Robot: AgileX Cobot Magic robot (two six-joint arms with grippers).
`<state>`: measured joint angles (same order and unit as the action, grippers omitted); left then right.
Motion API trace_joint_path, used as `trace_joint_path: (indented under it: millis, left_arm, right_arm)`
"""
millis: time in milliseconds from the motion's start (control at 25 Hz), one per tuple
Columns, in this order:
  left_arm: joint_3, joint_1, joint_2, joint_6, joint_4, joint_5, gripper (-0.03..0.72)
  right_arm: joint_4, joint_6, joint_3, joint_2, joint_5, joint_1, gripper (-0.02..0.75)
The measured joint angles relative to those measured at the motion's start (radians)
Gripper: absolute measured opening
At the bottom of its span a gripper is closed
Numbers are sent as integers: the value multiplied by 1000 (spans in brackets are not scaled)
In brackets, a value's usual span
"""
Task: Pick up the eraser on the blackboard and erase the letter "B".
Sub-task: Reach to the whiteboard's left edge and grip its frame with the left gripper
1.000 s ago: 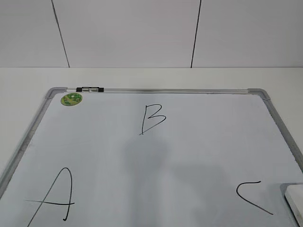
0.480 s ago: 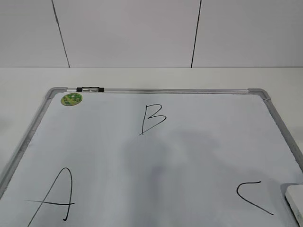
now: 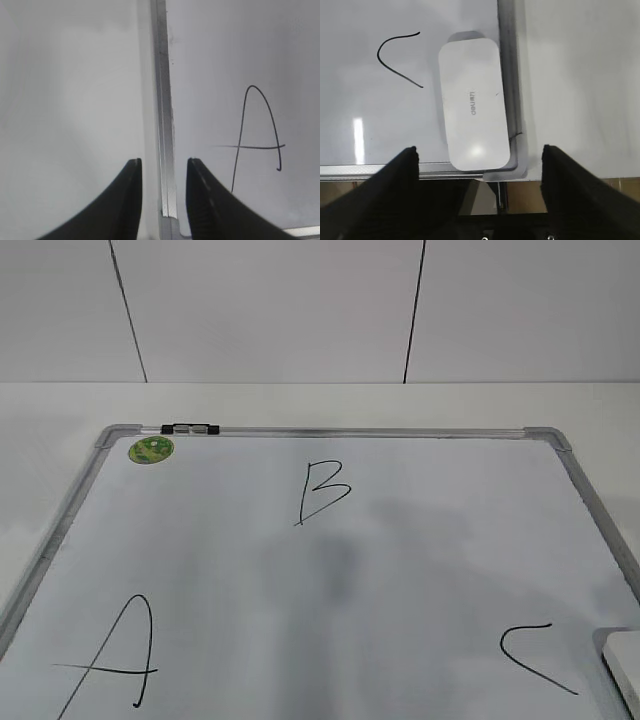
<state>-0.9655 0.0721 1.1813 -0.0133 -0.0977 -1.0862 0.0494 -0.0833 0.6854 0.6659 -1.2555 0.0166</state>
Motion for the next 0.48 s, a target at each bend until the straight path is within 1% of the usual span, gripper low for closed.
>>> trace_joint_path:
  millis: [240,360,480]
  left_arm:
    - [-180,0,300,0,10,67,233]
    - [-242,0,428,0,11,77,234]
    - [-276,0,533,13,12,95,234]
  right_arm:
    - [30,0,0,40,2,0,585]
    - [31,0,0,44,2,0,585]
    - [33,0,0,44,2,0,585]
